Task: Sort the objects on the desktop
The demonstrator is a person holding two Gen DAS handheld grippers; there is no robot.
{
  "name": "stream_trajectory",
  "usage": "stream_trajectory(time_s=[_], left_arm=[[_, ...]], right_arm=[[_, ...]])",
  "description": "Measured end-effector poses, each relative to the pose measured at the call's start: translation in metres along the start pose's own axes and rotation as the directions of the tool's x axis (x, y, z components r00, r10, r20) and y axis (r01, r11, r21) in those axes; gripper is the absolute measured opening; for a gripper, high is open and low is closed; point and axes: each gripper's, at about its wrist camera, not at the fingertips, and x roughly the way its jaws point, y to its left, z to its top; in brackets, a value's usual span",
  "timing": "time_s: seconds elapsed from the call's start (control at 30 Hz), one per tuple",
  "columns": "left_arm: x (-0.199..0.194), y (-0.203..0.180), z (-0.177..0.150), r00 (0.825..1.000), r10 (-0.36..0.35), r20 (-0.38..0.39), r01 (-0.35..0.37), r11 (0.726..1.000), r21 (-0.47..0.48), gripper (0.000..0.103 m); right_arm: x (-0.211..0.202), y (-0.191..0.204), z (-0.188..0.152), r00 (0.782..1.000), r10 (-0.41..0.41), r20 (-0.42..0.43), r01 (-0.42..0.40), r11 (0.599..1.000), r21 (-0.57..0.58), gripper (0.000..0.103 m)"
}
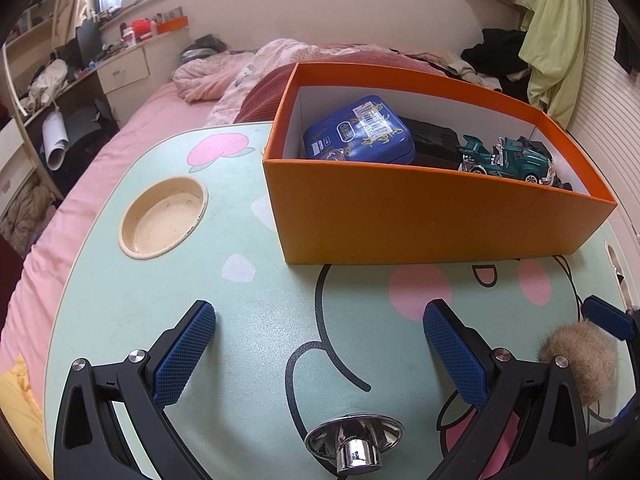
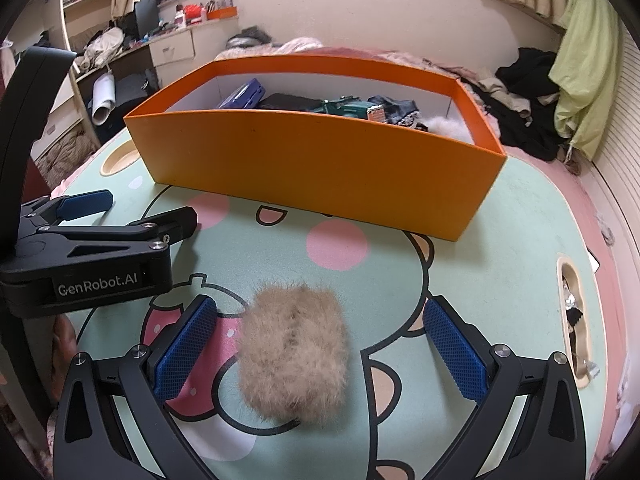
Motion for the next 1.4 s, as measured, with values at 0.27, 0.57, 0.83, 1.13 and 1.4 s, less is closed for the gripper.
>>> stream_trajectory(time_s=[0.27,0.57,0.83,1.13,1.4], left_arm=[[-0.003,0.002,-0.001,0.999,-0.04,-0.009,0.04,0.999,-0.023,0.103],[-0.076,0.03,-0.008,0.99,-0.091,0.111,0.088,0.996,0.031,0.102],[-0.052,0.008,-0.047,0.991,-0.132,-0.006,0.132,0.984,0.124,0.091],[-0.042,-0.002,-0.042,0.993,-0.118,0.012,0.114,0.981,0.154,0.063],[-0.043,-0.006,-0.04,0.991,-0.124,0.045,0.115,0.978,0.176,0.038]], right_arm=[[-0.002,-0.017,0.0,0.997,-0.074,-0.033,0.077,0.991,0.105,0.103],[-0.034,-0.026,-0.006,0.993,-0.04,0.11,0.021,0.985,0.172,0.103],[-0.027,-0.003,-0.005,0.997,-0.028,0.074,0.023,0.997,0.071,0.08],[-0.031,0.002,-0.022,0.998,0.025,0.058,-0.029,0.998,0.056,0.026],[-0.038,0.02,-0.026,0.995,-0.002,0.1,0.002,1.0,0.001,0.025]])
